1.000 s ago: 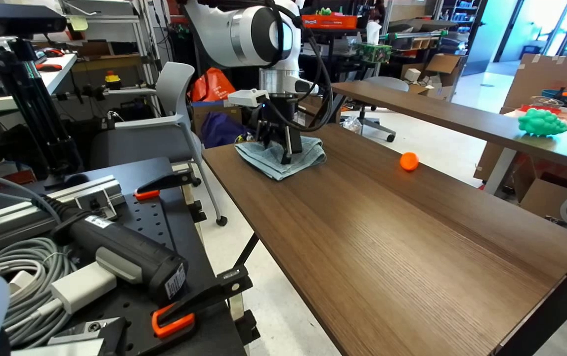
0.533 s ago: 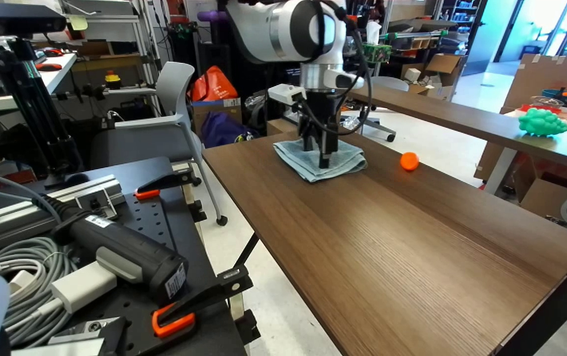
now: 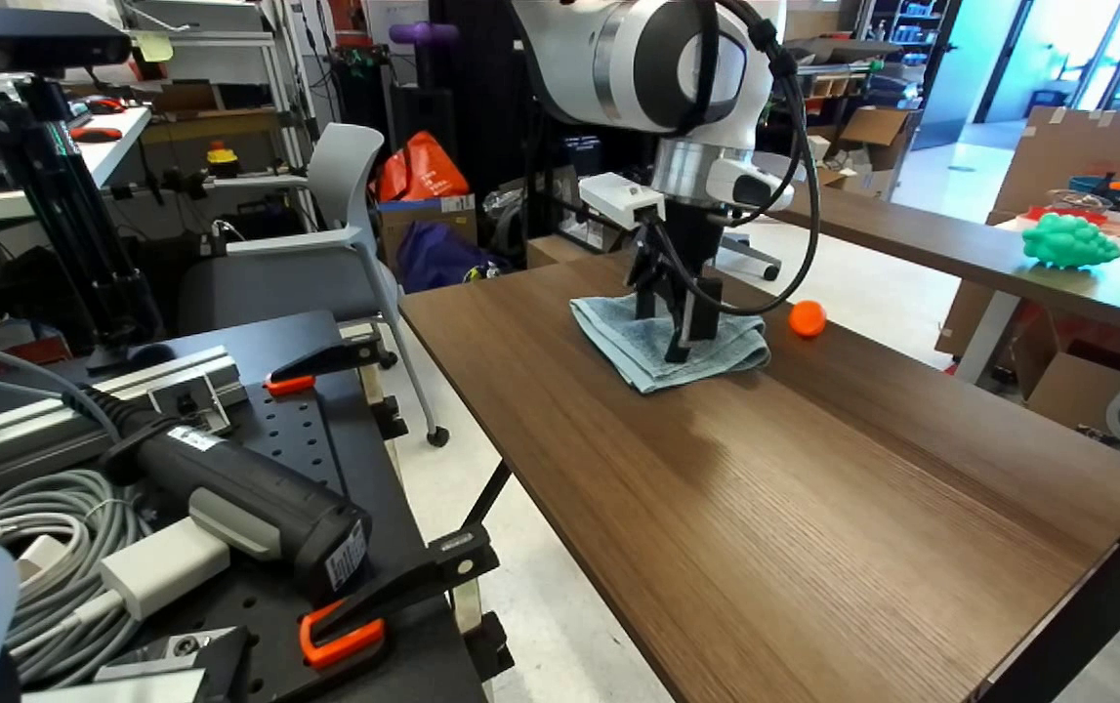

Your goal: Wipe the table with the cloth

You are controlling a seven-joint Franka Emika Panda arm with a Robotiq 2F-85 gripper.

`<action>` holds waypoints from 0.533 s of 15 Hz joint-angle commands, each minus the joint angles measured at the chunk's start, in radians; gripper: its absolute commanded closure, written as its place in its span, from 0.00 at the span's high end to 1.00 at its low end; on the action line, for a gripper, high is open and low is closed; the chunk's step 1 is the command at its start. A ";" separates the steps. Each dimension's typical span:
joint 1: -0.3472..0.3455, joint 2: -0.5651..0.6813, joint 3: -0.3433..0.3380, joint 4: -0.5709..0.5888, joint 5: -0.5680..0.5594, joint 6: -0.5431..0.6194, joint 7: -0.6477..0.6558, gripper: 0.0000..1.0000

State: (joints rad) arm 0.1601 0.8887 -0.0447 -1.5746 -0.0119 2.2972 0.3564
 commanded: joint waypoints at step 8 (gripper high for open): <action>-0.029 -0.124 -0.082 -0.254 -0.082 -0.151 -0.042 1.00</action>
State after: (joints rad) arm 0.1551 0.7929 -0.0798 -1.7682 -0.0761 2.1415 0.2466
